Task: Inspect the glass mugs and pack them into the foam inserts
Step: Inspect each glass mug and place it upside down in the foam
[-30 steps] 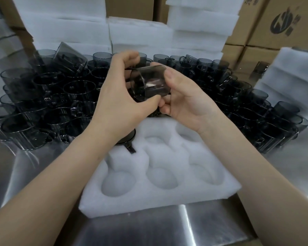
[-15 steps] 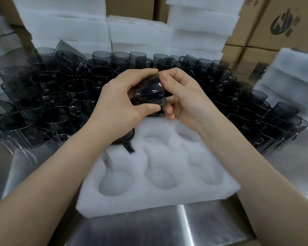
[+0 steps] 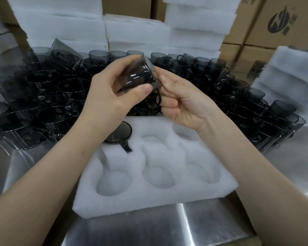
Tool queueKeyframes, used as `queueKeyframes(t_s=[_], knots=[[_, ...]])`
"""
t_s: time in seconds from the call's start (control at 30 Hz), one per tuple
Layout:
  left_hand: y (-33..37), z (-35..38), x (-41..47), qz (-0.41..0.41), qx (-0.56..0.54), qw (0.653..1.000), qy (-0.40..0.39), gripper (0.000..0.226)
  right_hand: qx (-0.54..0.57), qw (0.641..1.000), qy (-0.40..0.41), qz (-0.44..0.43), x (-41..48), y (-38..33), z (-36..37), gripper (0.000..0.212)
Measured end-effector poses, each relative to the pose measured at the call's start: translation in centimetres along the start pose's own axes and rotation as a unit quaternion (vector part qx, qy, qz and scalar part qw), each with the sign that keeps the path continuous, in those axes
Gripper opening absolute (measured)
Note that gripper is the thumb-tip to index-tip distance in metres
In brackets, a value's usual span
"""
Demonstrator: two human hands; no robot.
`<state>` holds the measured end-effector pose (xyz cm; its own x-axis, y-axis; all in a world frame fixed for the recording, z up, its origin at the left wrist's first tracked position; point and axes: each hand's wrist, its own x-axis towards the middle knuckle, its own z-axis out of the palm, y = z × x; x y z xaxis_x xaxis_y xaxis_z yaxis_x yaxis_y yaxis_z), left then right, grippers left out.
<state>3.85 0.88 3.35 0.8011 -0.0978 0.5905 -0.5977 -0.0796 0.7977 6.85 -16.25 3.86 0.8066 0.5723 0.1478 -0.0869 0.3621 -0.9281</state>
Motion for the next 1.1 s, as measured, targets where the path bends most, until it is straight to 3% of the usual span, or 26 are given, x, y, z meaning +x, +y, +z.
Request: queueKeyframes(t_s=[0.17,0.27,0.47,0.6,0.77,0.87,1.1], knots=[[-0.2,0.4,0.0,-0.015,0.015,0.999,-0.03,0.047,-0.071,0.996,0.054,0.002,-0.2,0.4,-0.1,0.036],[-0.4,0.4,-0.2,-0.015,0.03,0.999,-0.039,0.054,-0.094,0.992,0.085,-0.009,0.1,0.5,0.0,0.027],[-0.4,0.4,-0.3,0.0,0.059,0.997,-0.048,0.064,-0.12,0.978,0.159,-0.063,0.7,0.7,0.1,0.03],[-0.1,0.5,-0.3,-0.007,0.011,1.0,-0.018,0.057,-0.09,0.986,0.124,-0.064,0.6,0.6,0.2,0.019],[0.0,0.1,-0.1,-0.001,-0.052,0.996,0.079,0.043,-0.094,0.993,0.069,-0.02,0.3,0.4,0.6,0.03],[-0.1,0.1,-0.2,-0.001,-0.043,0.997,0.065,0.045,-0.088,0.993,0.074,0.003,0.3,0.2,0.7,0.027],[-0.5,0.1,-0.1,0.029,0.078,0.996,0.022,0.06,-0.145,0.984,0.107,0.01,0.4,0.5,1.4,0.05]])
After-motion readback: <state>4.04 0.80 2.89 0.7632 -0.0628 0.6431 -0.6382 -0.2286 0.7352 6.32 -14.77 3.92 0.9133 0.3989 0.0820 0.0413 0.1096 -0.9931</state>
